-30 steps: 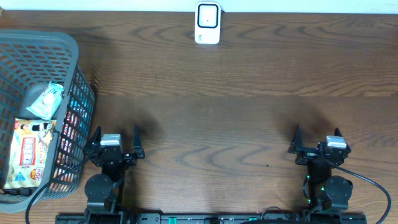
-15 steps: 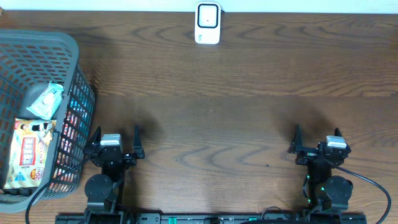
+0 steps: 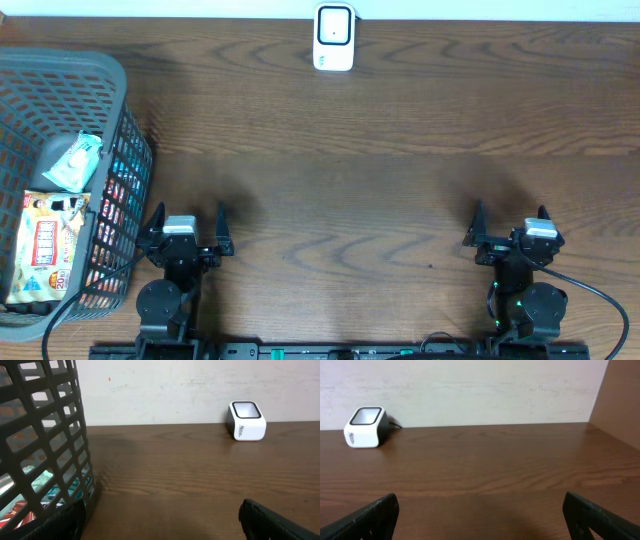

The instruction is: Scan the item barcode

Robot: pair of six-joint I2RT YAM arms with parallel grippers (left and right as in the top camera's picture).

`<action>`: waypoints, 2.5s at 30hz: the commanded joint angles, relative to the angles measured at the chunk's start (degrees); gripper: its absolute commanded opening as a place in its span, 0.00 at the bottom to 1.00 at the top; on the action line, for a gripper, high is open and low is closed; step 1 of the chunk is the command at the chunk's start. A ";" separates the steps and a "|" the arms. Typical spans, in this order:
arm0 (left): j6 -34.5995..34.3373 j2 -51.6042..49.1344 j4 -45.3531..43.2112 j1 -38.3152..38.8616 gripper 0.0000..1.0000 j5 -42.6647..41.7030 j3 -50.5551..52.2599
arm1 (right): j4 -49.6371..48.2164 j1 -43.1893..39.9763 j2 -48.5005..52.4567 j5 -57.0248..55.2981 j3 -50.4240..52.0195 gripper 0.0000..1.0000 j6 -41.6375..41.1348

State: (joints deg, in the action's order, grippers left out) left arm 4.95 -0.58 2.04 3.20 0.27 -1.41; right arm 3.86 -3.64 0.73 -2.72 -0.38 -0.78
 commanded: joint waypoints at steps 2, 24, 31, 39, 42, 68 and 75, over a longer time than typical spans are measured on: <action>0.35 0.28 2.01 0.00 0.98 0.11 1.18 | 0.24 -0.39 0.02 0.09 0.07 0.99 0.61; -7.19 -0.79 2.08 -0.02 0.98 0.15 1.18 | 0.24 -0.39 0.02 0.09 0.07 0.99 0.61; -7.19 -0.79 1.99 -0.02 0.98 0.15 1.18 | 0.24 -0.39 0.02 0.09 0.07 0.99 0.61; -9.81 -0.79 2.05 -0.02 0.98 0.11 1.18 | 0.24 -0.39 0.02 0.09 0.07 0.99 0.61; -10.01 -0.79 2.05 -0.02 0.98 -1.53 0.98 | 0.24 -0.39 0.02 0.09 0.07 0.99 0.61; -11.34 -37.40 34.73 -0.02 0.98 -15.23 -56.46 | 0.24 -0.39 0.02 0.09 0.07 0.99 0.61; -12.59 -40.28 33.59 -0.02 0.98 -10.93 -59.17 | 0.24 -0.39 0.02 0.09 0.07 0.99 0.61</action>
State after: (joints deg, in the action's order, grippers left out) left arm -6.39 -39.88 35.79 3.20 -13.32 -57.52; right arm 3.86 -3.64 0.80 -2.70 -0.38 -0.78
